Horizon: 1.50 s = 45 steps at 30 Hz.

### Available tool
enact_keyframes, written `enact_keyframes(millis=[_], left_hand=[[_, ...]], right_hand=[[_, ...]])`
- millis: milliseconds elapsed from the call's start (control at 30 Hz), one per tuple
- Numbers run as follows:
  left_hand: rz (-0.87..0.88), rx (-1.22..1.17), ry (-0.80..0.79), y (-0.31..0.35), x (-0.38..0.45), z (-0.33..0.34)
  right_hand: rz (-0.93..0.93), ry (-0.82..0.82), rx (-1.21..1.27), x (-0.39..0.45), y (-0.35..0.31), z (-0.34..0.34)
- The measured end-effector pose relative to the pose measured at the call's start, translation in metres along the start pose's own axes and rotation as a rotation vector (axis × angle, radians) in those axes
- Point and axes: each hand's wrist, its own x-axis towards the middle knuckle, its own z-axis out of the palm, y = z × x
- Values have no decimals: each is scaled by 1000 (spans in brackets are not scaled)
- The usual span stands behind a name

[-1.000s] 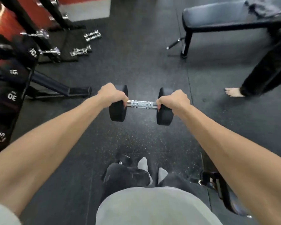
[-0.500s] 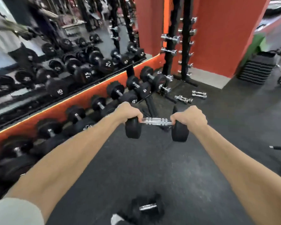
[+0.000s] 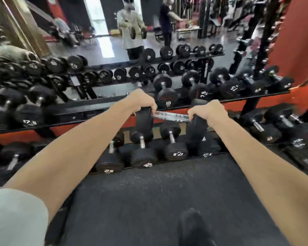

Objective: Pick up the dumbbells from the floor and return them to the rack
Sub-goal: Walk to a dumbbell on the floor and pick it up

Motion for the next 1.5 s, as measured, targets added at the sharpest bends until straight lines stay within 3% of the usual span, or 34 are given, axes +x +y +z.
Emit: enact_keyframes(millis=[233,500,733,867,1067,1300,1500], left_hand=[[-130,-37,69,-42,134,-64],[-211,12,116,-52,266,-118],[-168,105,-32,-46,362,-155],[-109,159,-265,-55,432,-160],[19,252,-448,-75,519,-172],[286,414,-457,-75,598,-166],[286,531,-570,-80,641,-139]], right_hand=[[-142,-123,-39,116,-111,89],[-130,-197,-74,217,-202,154],[34,-173,-48,277,-239,204],[141,-43,-31,293,-255,232],[375,88,42,299,-285,285],[575,190,267,306,-304,341],[727,254,372,324,-307,386]])
